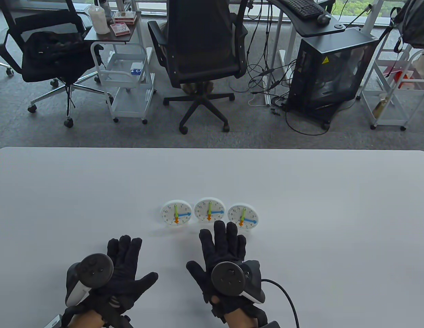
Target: Turn clock hands to synchronize teaching clocks
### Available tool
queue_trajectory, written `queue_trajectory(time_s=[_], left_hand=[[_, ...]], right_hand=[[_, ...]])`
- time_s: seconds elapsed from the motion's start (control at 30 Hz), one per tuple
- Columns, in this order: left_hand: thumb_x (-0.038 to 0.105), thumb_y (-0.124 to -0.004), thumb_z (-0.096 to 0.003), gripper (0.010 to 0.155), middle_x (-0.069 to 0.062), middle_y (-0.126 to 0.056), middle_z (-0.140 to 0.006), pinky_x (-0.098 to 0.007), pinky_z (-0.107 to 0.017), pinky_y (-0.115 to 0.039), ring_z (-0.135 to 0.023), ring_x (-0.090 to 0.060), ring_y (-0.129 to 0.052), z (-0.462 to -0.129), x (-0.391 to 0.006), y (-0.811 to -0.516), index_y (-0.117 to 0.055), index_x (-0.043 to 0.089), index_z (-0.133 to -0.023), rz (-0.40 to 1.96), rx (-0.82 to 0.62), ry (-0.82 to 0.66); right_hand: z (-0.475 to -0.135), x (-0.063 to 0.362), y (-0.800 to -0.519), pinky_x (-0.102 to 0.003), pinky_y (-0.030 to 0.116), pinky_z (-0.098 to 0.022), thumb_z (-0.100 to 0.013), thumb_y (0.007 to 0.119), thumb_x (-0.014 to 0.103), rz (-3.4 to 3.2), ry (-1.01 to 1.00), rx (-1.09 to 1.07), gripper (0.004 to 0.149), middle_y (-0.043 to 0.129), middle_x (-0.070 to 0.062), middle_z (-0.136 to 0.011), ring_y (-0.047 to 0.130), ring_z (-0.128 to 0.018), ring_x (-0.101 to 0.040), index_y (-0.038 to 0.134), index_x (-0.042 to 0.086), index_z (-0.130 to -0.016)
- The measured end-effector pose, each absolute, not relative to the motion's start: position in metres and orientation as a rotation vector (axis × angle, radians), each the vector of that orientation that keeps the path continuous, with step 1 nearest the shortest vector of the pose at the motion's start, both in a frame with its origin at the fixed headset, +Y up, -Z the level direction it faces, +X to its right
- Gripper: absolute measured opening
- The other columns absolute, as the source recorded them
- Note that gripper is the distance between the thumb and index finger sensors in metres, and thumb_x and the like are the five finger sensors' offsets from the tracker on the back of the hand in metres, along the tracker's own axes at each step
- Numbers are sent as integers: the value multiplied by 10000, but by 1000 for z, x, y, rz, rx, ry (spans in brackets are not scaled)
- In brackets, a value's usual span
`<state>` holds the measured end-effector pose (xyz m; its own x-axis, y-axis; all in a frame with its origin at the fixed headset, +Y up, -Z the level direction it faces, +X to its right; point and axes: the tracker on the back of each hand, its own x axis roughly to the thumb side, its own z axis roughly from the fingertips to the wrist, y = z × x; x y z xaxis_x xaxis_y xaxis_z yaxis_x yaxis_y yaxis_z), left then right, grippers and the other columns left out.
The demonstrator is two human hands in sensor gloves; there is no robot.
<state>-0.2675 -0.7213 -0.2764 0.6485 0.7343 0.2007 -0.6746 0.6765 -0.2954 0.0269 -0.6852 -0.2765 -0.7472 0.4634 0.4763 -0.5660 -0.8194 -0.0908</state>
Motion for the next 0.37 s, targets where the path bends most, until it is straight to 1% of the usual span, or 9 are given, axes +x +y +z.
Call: queue_trajectory(time_s=[0.07,0.37], left_hand=[[703,-760,-504,987,-265,-27,-1161,-736,-578,-80,-955,-539,131,-276,-266,-721,-150,212,-1106,805,-200,-325],[688,-769,-503,980,-272,-61,-1172,-740,-586,-108,-976,-552,85,-273,-259,-721,-174,199,-1108,791,-197,-359]], right_hand=[[-276,27,-684,-774,214,-562,-519,732,520,2478,-314,595,850,228,-355,-1080,179,-939,-672,451,-49,-1084],[-274,24,-682,-774,234,-569,-518,730,523,2450,-335,618,838,260,-346,-1087,214,-947,-670,471,-41,-1082]])
